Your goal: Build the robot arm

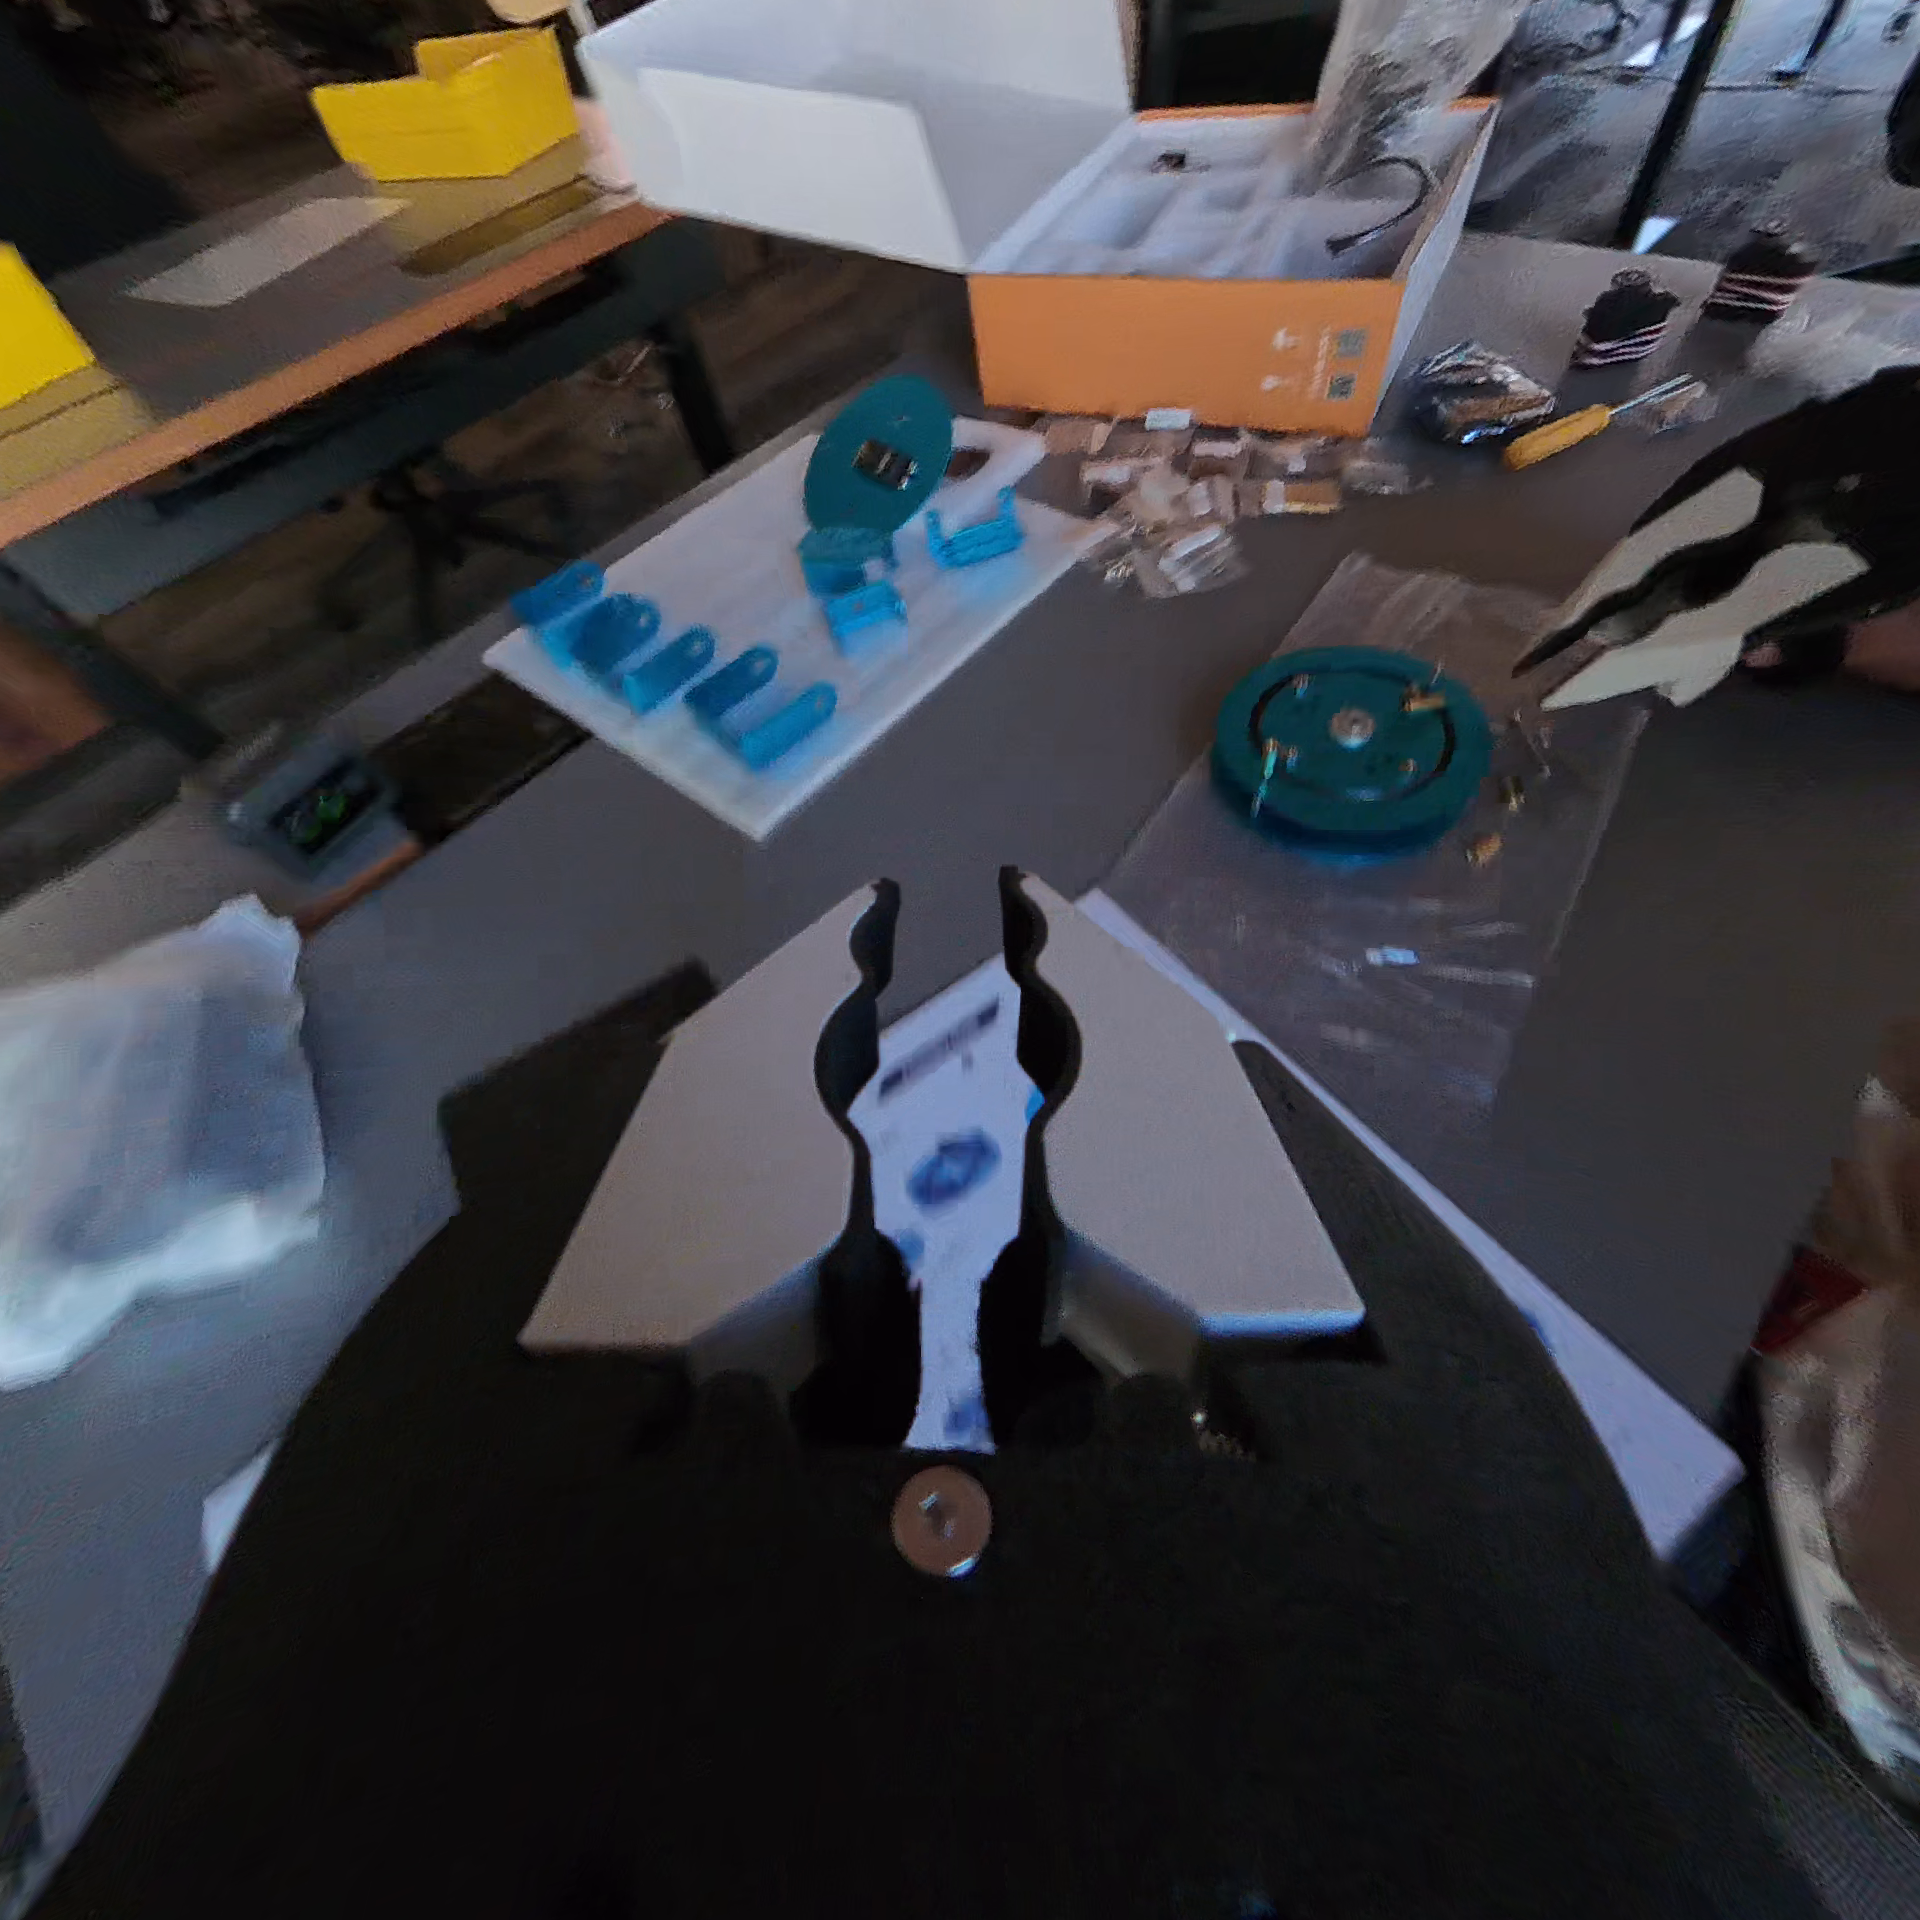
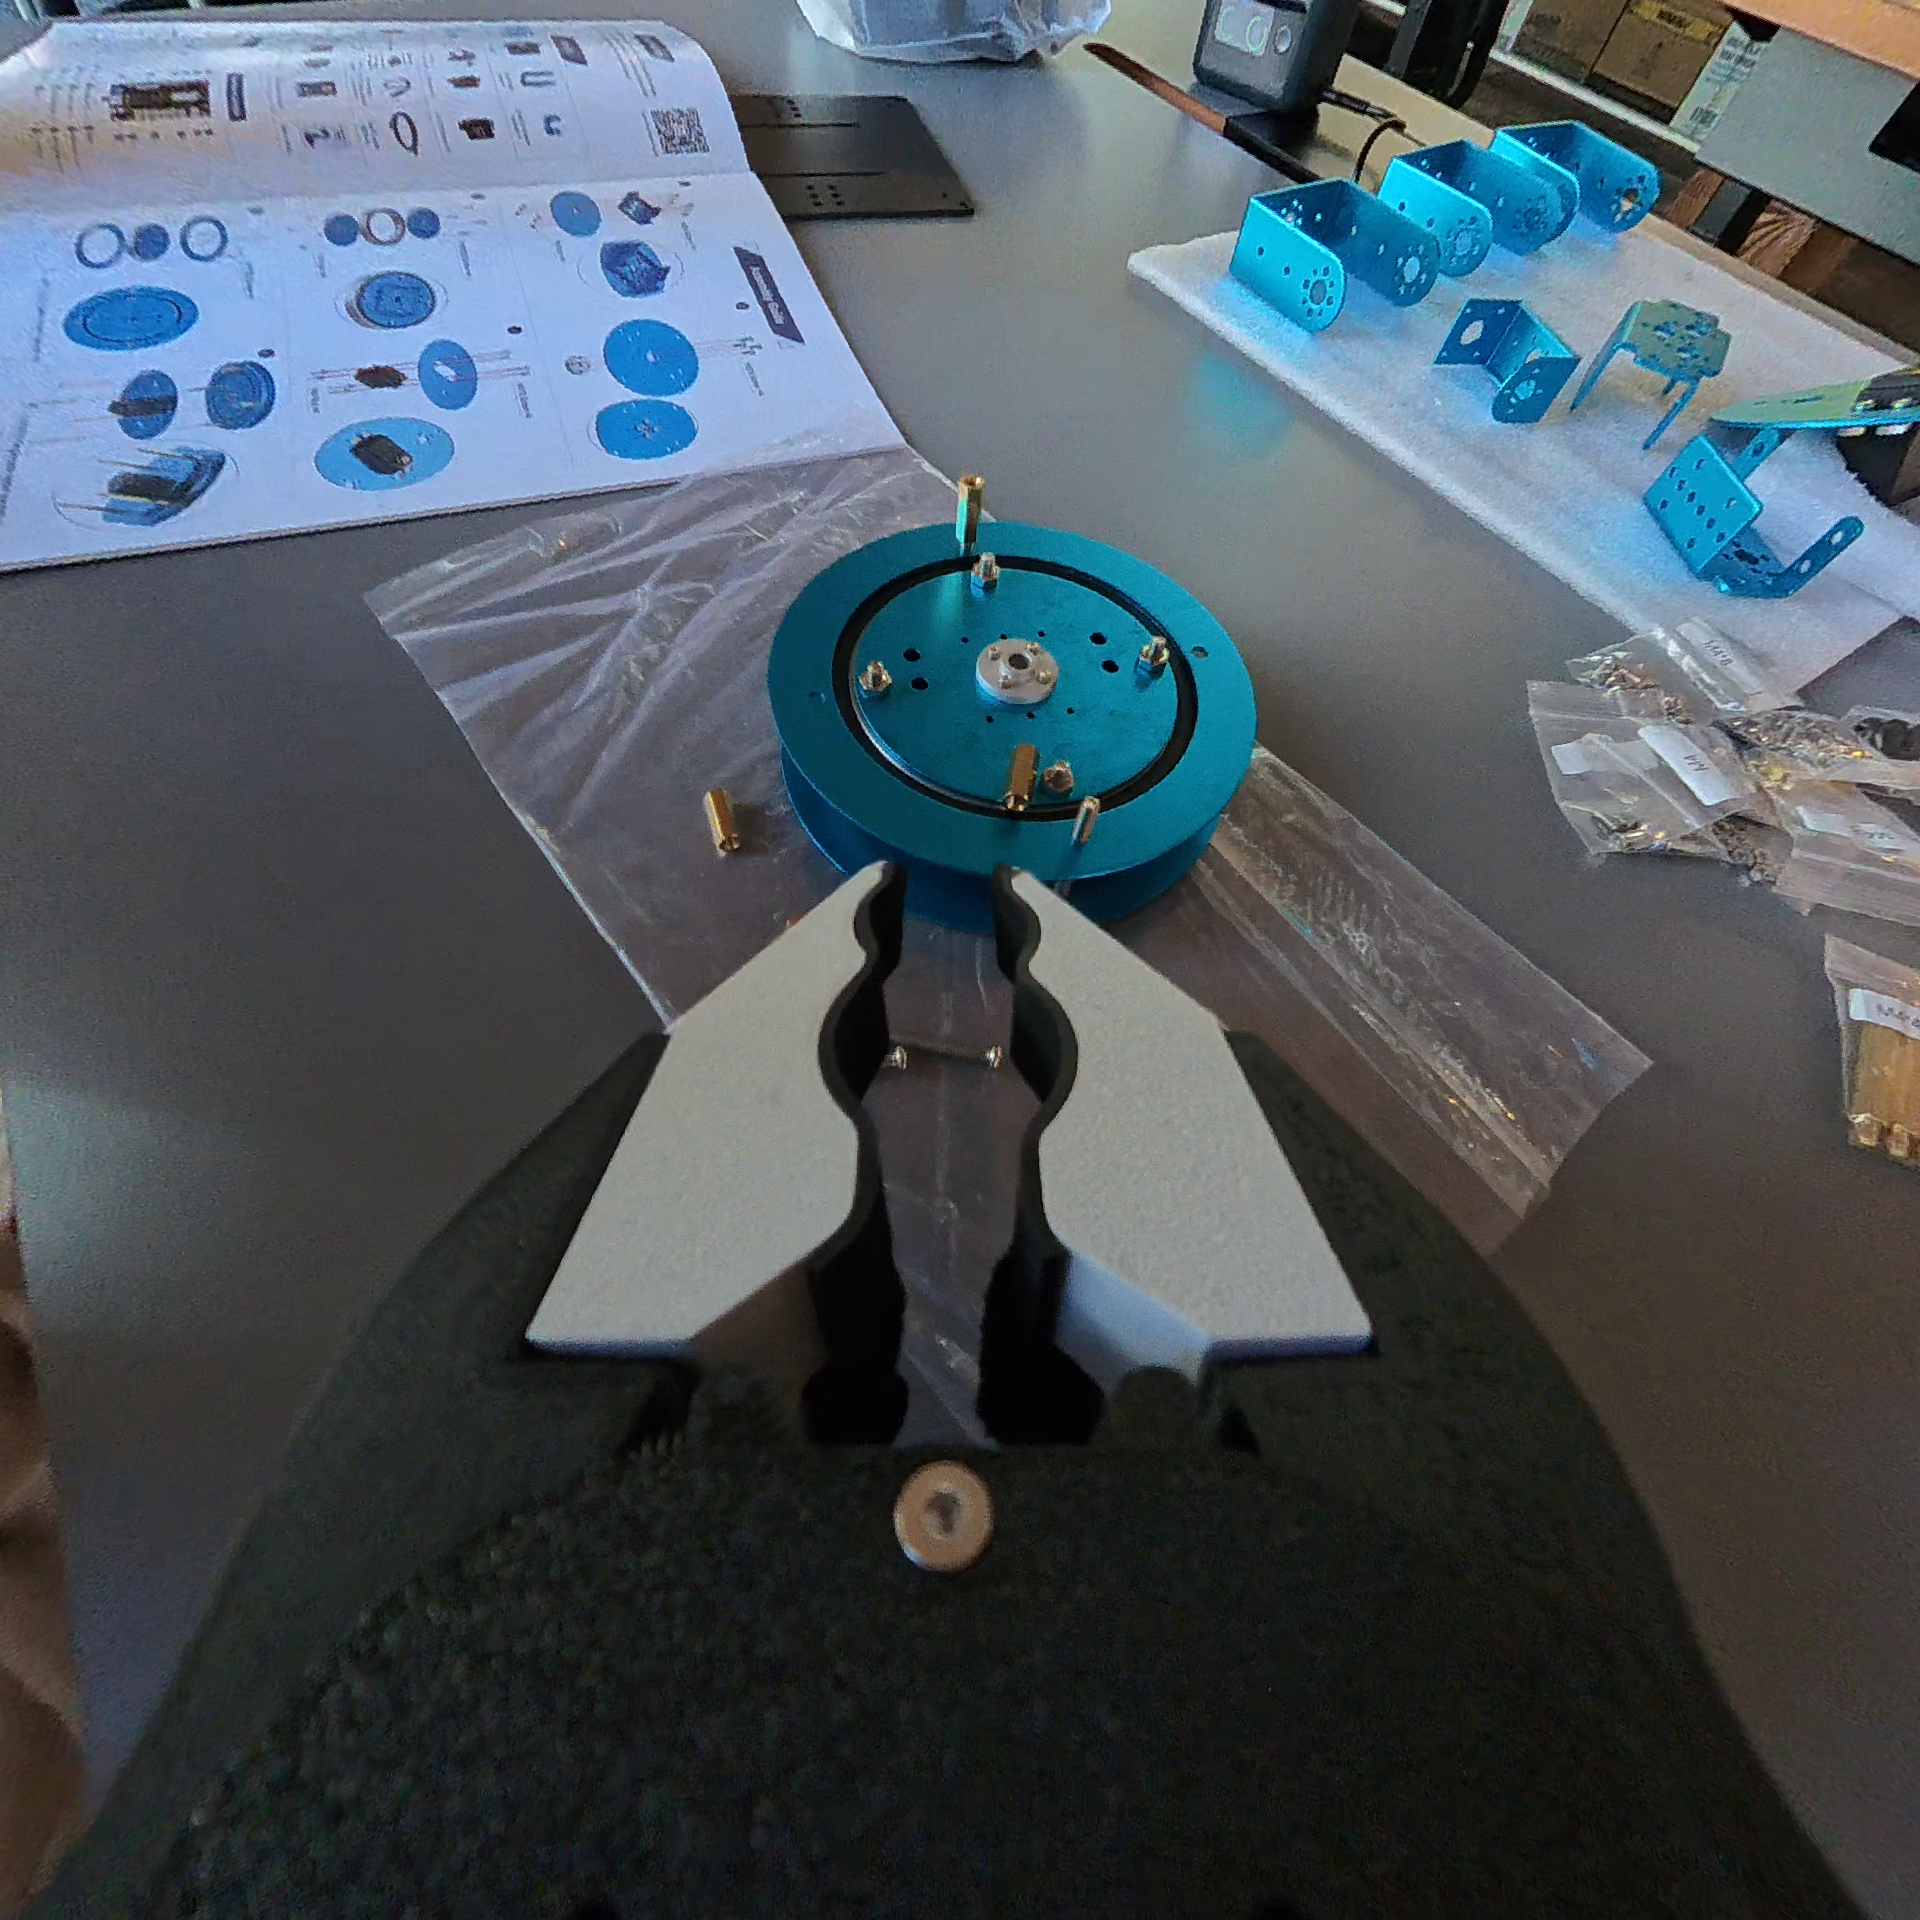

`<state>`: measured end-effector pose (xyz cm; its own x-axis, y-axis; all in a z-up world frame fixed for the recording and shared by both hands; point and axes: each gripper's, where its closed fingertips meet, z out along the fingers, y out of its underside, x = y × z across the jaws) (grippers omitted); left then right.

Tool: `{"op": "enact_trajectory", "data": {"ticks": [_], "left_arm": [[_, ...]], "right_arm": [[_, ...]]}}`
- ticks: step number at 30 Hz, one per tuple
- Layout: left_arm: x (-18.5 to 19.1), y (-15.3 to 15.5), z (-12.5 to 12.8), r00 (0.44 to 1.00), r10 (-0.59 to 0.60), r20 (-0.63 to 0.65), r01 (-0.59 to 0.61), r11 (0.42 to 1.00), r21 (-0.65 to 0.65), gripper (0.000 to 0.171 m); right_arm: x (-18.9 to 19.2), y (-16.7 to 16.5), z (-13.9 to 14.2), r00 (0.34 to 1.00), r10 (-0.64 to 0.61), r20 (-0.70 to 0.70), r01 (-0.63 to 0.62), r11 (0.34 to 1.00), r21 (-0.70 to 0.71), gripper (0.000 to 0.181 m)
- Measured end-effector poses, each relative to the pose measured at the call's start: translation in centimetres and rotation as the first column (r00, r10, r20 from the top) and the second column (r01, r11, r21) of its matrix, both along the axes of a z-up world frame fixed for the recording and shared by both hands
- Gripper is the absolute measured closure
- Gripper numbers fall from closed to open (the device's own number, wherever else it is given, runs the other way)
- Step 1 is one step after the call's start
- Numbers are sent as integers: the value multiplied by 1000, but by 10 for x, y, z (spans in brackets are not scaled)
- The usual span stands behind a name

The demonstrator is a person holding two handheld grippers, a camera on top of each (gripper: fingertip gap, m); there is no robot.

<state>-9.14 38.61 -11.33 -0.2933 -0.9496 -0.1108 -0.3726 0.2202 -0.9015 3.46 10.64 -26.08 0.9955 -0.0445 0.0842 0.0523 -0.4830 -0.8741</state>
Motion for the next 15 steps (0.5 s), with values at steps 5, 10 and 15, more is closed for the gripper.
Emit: {"op": "enact_trajectory", "data": {"ticks": [5, 10, 15], "left_arm": [[-127, 16, -51, 993, 114, -33, -117, 987, -112, 152], [-205, -3, -98, 987, 139, -79, -151, 973, -172, 151], [-226, -8, -109, 976, 206, -70, -214, 965, -149, 152]], "right_arm": [[3, 1, -3, 1000, -17, -1, 17, 1000, -12, 164], [6, -1, 3, 999, -29, -35, 30, 999, 23, 165], [7, -2, 3, 998, -30, -56, 32, 999, 32, 164]]}}
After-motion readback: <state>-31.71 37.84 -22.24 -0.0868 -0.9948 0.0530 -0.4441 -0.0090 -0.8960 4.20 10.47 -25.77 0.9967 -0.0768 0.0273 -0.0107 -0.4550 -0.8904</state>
